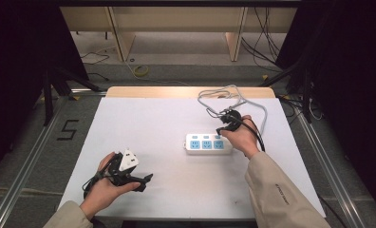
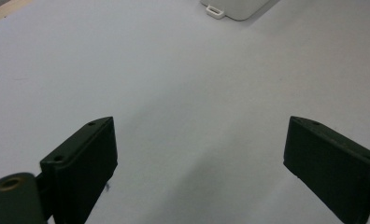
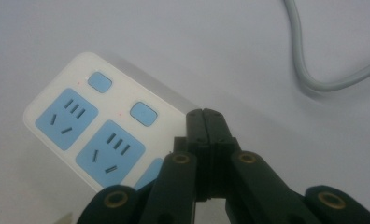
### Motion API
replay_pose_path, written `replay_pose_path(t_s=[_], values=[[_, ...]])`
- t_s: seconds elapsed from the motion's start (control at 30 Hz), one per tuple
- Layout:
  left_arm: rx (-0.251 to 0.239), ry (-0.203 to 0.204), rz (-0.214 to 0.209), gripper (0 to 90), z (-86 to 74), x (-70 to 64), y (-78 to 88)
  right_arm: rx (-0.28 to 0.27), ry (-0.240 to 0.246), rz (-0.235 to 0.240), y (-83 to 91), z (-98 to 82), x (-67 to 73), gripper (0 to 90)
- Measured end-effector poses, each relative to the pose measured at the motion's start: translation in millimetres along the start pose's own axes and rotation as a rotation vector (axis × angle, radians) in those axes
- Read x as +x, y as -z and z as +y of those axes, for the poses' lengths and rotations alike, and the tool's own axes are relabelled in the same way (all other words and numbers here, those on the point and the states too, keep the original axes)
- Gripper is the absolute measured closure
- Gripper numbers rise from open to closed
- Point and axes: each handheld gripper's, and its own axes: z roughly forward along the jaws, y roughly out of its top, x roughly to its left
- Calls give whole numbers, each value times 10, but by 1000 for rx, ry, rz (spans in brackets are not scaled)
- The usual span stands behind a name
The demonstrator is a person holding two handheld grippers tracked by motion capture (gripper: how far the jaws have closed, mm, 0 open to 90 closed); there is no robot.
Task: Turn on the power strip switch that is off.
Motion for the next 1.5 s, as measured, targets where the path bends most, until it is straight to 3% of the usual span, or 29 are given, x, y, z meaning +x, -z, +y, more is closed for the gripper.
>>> replay_pose_path(t_s=[1.5], values=[[4, -6, -7, 95, 5, -9, -7, 77, 16, -6, -113, 76, 31, 900]])
